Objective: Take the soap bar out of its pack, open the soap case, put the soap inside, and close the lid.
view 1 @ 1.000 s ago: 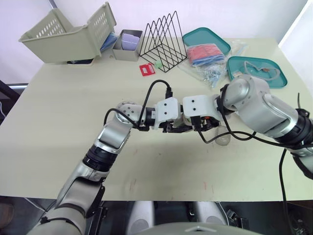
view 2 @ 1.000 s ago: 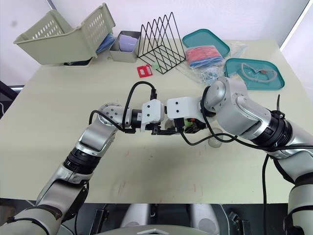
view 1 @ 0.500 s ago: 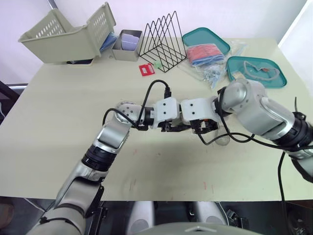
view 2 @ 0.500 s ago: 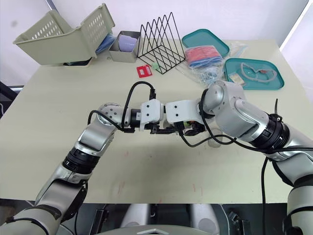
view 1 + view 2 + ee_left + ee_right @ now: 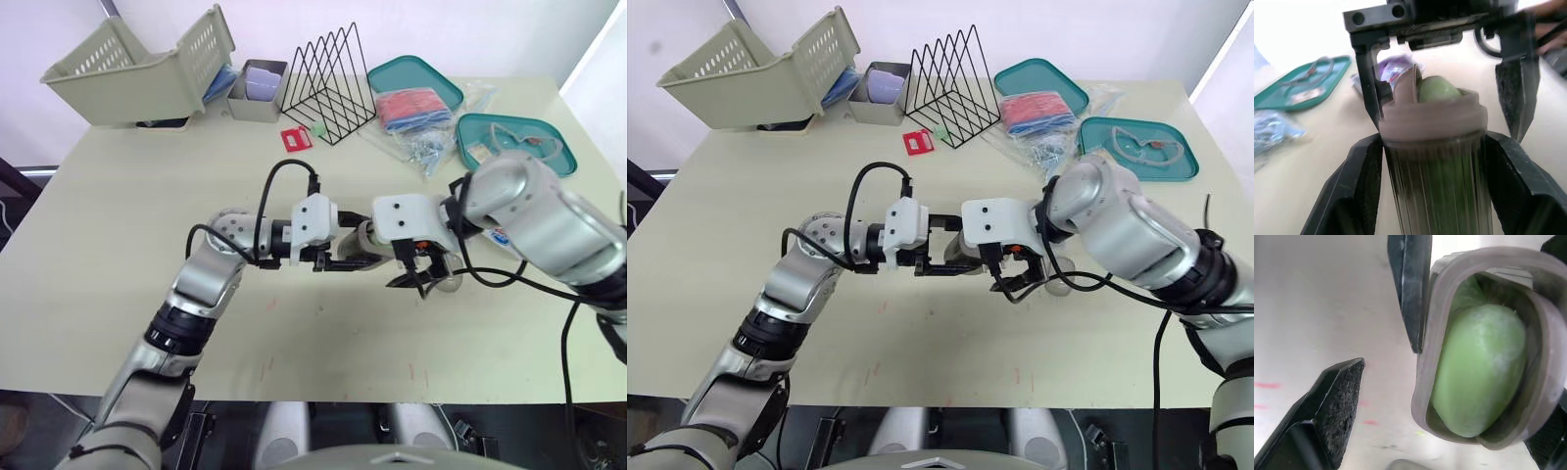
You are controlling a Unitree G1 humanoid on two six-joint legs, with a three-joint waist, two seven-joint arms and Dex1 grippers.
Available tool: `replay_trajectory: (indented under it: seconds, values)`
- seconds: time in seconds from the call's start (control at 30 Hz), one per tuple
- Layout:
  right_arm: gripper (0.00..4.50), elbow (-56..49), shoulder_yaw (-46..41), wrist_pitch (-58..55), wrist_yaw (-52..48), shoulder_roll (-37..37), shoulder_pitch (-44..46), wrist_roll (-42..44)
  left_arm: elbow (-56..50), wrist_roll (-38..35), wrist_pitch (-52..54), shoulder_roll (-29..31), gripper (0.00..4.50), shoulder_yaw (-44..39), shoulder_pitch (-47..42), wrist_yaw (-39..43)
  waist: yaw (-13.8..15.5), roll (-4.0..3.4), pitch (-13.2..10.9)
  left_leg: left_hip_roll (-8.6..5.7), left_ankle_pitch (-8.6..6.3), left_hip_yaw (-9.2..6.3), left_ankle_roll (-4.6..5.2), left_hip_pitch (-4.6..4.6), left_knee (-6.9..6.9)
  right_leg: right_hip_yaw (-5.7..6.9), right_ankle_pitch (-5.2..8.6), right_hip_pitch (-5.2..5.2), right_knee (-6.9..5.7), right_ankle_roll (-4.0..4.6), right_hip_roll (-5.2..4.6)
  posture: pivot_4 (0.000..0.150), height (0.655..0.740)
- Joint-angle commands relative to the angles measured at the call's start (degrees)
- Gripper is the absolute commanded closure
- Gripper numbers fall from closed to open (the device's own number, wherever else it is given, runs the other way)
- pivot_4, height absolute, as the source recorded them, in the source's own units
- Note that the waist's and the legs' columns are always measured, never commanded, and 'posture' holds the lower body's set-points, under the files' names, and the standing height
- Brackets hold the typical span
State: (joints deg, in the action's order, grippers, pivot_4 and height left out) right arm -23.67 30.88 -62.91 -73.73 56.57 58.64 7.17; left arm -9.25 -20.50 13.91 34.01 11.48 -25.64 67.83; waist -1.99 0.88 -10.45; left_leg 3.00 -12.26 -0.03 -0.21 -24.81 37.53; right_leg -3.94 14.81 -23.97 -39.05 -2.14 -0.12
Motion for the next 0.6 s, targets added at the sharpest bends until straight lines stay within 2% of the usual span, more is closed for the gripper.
replay_trajectory:
  seconds: [0.03,0.17,0.4,0.6]
  values:
    - [0.09,-1.5,-5.9,-6.2,2.5,4.7,-0.9,0.8,0.2,-4.4,-1.4,-1.8,2.08,-5.2,3.0,-1.1,0.0,0.0,0.0,0.01,0.0,0.01,0.0,0.02,0.0,0.0,0.0,0.02,0.03,0.0,-0.01,0.15,0.74]
    - [0.09,-2.1,-7.9,-11.2,5.6,5.4,-2.3,2.6,2.2,-0.9,-4.4,-2.6,2.08,-2.8,5.8,-0.2,-0.1,0.02,0.0,0.07,0.01,0.0,0.0,0.11,0.01,0.0,0.0,0.08,0.04,-0.01,0.1,0.15,0.74]
    - [0.09,-2.8,-7.5,-13.7,9.1,5.5,-2.0,5.0,4.0,0.4,-6.7,-3.9,2.08,-2.1,5.1,-0.6,-0.1,0.01,0.0,0.06,0.01,0.02,0.0,0.07,0.03,-0.03,-0.01,0.06,0.04,-0.01,0.1,0.15,0.74]
    - [0.09,-4.3,-8.0,-10.9,10.5,8.8,-4.9,5.5,5.2,-3.4,-10.2,-6.6,2.08,-5.7,5.5,-0.4,0.0,0.01,0.0,0.05,0.0,0.02,0.0,0.02,0.03,-0.03,0.0,0.06,0.1,-0.01,0.08,0.15,0.74]
